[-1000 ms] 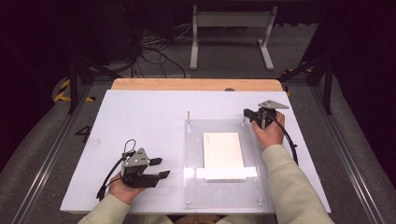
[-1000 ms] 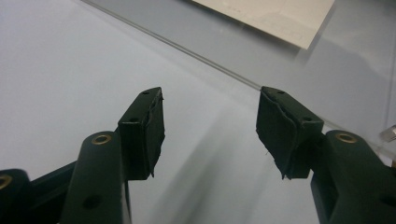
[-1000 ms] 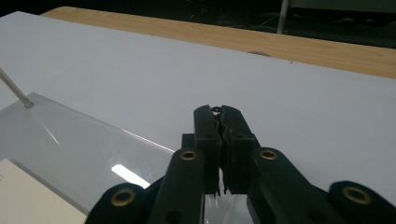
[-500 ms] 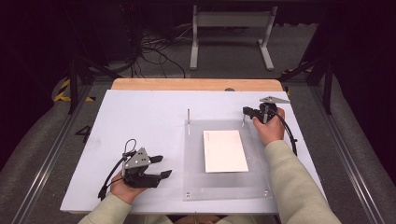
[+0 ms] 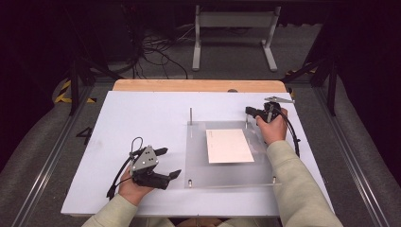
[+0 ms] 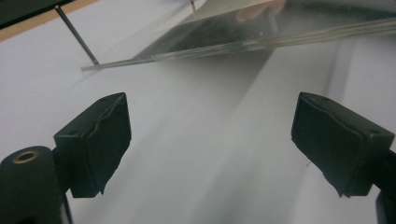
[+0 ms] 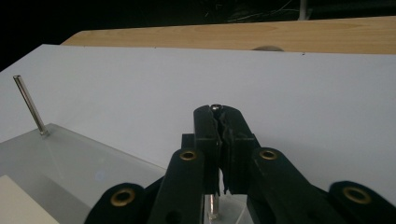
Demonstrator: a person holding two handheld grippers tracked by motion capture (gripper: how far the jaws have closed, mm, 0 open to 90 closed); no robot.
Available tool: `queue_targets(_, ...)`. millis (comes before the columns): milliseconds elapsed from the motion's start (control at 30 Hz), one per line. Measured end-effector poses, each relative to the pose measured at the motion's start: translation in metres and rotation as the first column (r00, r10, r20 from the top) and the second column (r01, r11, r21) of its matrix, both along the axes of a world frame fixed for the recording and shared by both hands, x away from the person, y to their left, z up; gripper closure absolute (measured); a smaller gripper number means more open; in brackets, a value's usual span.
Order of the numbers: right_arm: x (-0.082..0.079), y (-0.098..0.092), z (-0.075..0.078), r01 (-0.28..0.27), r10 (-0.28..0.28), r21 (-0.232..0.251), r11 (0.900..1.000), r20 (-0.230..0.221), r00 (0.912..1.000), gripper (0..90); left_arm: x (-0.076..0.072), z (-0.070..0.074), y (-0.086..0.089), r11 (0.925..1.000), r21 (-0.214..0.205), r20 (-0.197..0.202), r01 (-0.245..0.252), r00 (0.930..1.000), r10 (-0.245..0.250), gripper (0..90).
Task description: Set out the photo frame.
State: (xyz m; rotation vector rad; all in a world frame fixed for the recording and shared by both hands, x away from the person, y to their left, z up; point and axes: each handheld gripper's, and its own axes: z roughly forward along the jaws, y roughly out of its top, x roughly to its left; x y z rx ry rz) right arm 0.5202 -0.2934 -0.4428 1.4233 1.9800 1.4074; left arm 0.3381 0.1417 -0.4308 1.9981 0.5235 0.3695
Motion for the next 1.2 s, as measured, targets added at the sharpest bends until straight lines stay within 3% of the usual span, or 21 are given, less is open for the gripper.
queue_targets(133,0.003,0.0,-0.002,0.011,-0.011,0.021,0.9997,-0.01,0.9999,85.9,0.001,0.008,-0.016,0.9994,-0.02,0.05,0.028,0.9984,-0.027,11.6)
queue_targets(233,0.005,-0.001,-0.003,0.015,-0.014,0.035,0.9993,-0.016,0.9998,85.9,0.001,0.016,-0.03,0.9986,-0.035,0.111,0.04,0.9932,-0.036,11.4)
queue_targets(433,0.005,-0.001,-0.004,0.018,-0.017,0.049,0.9987,-0.021,0.9996,85.9,0.001,0.023,-0.048,0.9984,-0.044,0.163,0.035,0.9862,-0.027,17.1)
queue_targets(500,0.005,-0.001,-0.004,0.019,-0.018,0.047,0.9987,-0.019,0.9997,85.8,0.001,0.024,-0.049,0.9985,-0.048,0.167,0.025,0.9859,-0.017,19.2)
queue_targets(533,0.005,-0.001,-0.004,0.019,-0.018,0.047,0.9987,-0.019,0.9997,85.8,0.002,0.024,-0.048,0.9972,-0.072,0.162,0.021,0.9867,-0.009,19.2)
queue_targets(600,0.004,-0.001,-0.003,0.018,-0.017,0.046,0.9988,-0.017,0.9997,85.8,0.003,0.025,-0.049,0.9975,-0.069,0.157,0.015,0.9877,-0.004,21.4)
queue_targets(767,0.003,0.0,-0.003,0.028,-0.028,0.042,0.9987,-0.011,0.9996,85.7,-0.002,0.026,-0.049,0.9985,-0.055,0.188,0.006,0.9821,0.004,40.2)
queue_targets(833,0.003,0.0,-0.003,0.027,-0.027,0.045,0.9986,-0.012,0.9996,85.6,-0.003,0.028,-0.049,0.9988,-0.05,0.202,-0.002,0.9793,0.012,43.8)
queue_targets(967,0.002,0.001,0.0,0.026,-0.026,0.019,0.9995,-0.015,0.9995,85.3,0.0,0.027,-0.047,0.9989,-0.048,0.175,-0.001,0.9845,0.01,45.2)
queue_targets(1067,-0.002,0.0,0.004,0.015,-0.015,-0.022,0.9996,-0.005,0.9999,82.9,0.002,0.025,-0.048,0.9992,0.007,0.172,-0.039,0.9844,0.037,43.4)
queue_targets(1167,-0.008,-0.003,0.009,0.029,-0.029,-0.028,0.9992,0.034,0.999,75.0,0.003,0.023,-0.047,0.9989,0.018,0.16,-0.042,0.9864,0.039,42.5)
queue_targets(1200,-0.016,-0.009,0.016,0.025,-0.024,-0.018,0.9995,0.073,0.9971,68.7,0.003,0.023,-0.047,0.999,0.017,0.155,-0.041,0.9872,0.038,42.8)
